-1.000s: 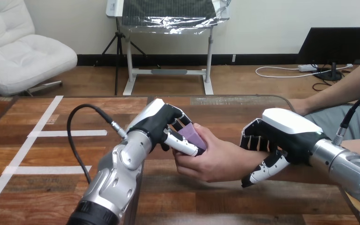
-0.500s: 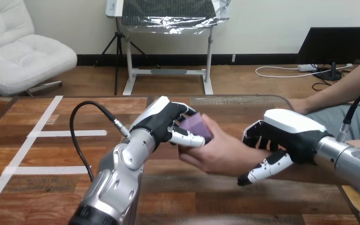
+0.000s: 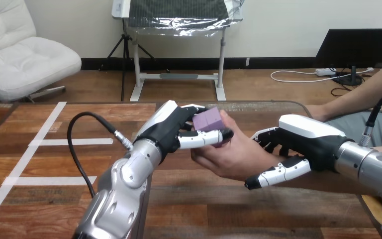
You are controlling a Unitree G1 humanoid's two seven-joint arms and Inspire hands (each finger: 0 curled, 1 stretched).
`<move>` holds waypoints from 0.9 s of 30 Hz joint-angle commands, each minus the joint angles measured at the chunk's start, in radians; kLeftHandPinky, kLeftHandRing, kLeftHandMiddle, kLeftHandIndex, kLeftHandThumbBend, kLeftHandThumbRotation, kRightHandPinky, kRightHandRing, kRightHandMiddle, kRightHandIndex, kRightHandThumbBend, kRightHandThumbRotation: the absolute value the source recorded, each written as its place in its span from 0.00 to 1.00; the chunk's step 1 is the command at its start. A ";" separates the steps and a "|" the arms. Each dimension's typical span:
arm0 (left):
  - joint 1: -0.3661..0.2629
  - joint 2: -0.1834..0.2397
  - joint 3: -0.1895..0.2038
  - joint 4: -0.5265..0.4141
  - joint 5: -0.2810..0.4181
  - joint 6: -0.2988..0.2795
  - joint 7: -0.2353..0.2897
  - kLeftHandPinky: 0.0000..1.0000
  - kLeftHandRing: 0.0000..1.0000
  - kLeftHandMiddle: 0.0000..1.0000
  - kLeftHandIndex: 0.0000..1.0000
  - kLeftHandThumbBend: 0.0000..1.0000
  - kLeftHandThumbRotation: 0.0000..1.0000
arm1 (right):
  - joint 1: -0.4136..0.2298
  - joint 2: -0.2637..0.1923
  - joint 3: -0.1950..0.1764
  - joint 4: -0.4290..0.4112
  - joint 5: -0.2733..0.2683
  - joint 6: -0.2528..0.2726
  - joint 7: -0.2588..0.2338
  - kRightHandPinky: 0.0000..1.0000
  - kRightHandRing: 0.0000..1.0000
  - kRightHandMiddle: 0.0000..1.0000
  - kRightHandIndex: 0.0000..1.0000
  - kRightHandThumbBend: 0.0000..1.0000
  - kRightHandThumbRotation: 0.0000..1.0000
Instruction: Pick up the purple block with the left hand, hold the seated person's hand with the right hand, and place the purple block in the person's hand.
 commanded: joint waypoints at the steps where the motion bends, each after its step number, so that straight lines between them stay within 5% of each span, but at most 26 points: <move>1: 0.008 0.008 0.039 -0.116 -0.029 -0.022 0.013 0.73 0.83 0.84 0.85 0.75 0.86 | 0.005 -0.003 -0.023 -0.016 0.039 0.032 0.037 0.63 0.80 0.81 0.83 1.00 0.77; 18: 0.126 0.026 0.102 -0.241 -0.102 -0.061 0.046 0.77 0.89 0.89 0.89 0.85 0.91 | 0.010 0.017 -0.082 0.009 0.187 0.032 0.095 0.67 0.83 0.86 0.88 1.00 0.80; 27: 0.191 0.022 0.132 -0.301 -0.120 -0.075 0.077 0.82 0.94 0.93 0.92 0.91 0.95 | 0.016 0.029 -0.102 0.025 0.230 0.029 0.087 0.67 0.82 0.88 0.91 1.00 0.85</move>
